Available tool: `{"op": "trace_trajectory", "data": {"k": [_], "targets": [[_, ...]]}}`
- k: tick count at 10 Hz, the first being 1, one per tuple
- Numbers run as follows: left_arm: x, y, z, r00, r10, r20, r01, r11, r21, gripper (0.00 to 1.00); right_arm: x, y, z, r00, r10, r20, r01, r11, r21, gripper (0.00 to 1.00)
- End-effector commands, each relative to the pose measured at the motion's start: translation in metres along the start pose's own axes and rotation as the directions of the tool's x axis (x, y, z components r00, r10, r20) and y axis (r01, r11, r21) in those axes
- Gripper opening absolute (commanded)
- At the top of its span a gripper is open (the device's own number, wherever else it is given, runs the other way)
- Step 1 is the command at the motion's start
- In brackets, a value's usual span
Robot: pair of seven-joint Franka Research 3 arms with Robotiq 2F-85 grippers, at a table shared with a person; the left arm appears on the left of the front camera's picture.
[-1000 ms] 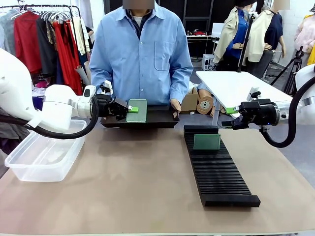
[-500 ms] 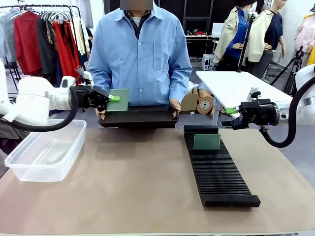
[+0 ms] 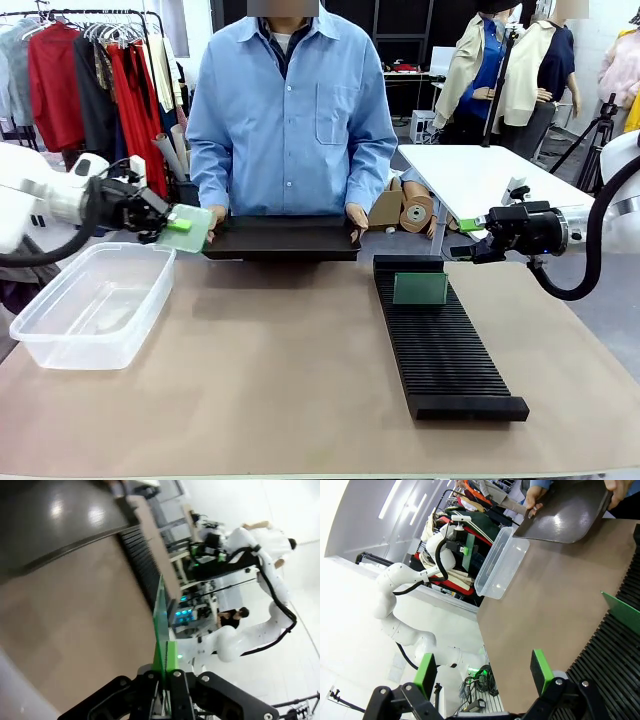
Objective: Sort PCBs into racks and boxes based on the side picked up.
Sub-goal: If the short side of the Blank PCB is picked up, insert it into the PCB Rack ; if the long side is picked up, place it in the Organizing box.
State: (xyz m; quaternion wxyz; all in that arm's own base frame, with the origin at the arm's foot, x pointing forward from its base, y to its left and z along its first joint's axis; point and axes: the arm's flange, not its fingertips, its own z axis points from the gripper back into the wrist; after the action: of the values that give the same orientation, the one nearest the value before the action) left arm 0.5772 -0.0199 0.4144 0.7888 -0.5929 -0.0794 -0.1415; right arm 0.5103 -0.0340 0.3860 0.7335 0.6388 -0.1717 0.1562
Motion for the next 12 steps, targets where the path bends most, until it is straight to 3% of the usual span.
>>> {"op": "trace_trajectory", "data": {"k": [1,4,5,6,7,9,12], "targets": [[-0.008,-0.012,0.025,0.996,0.083,-0.038,-0.076,0.982,0.171,0.00,0.004,0.000,-0.001,1.000,0.024,0.011,-0.024,1.000,0.002,1.00],[-0.008,-0.024,0.054,0.983,0.166,-0.083,-0.120,0.909,0.398,0.00,0.004,0.000,-0.001,1.000,0.024,0.011,-0.024,1.000,0.002,1.00],[-0.007,-0.026,0.057,0.982,0.181,-0.060,-0.114,0.807,0.579,0.00,0.004,0.000,-0.001,1.000,0.024,0.011,-0.024,1.000,0.002,1.00],[-0.008,-0.028,0.059,0.979,0.203,-0.029,-0.110,0.642,0.759,0.00,0.004,0.000,-0.001,1.000,0.024,0.011,-0.024,1.000,0.002,1.00],[-0.008,-0.029,0.056,0.980,0.191,-0.059,-0.076,0.627,0.776,0.00,0.004,0.000,-0.001,1.000,0.024,0.011,-0.024,1.000,0.002,1.00],[-0.007,-0.024,0.044,0.983,0.176,-0.055,-0.045,0.514,0.857,0.00,0.004,0.000,-0.001,1.000,0.024,0.011,-0.024,1.000,0.002,1.00],[-0.007,-0.005,0.036,0.975,0.208,-0.074,-0.056,0.557,0.829,0.00,0.004,0.000,-0.001,1.000,0.024,0.011,-0.024,1.000,0.002,1.00]]}}
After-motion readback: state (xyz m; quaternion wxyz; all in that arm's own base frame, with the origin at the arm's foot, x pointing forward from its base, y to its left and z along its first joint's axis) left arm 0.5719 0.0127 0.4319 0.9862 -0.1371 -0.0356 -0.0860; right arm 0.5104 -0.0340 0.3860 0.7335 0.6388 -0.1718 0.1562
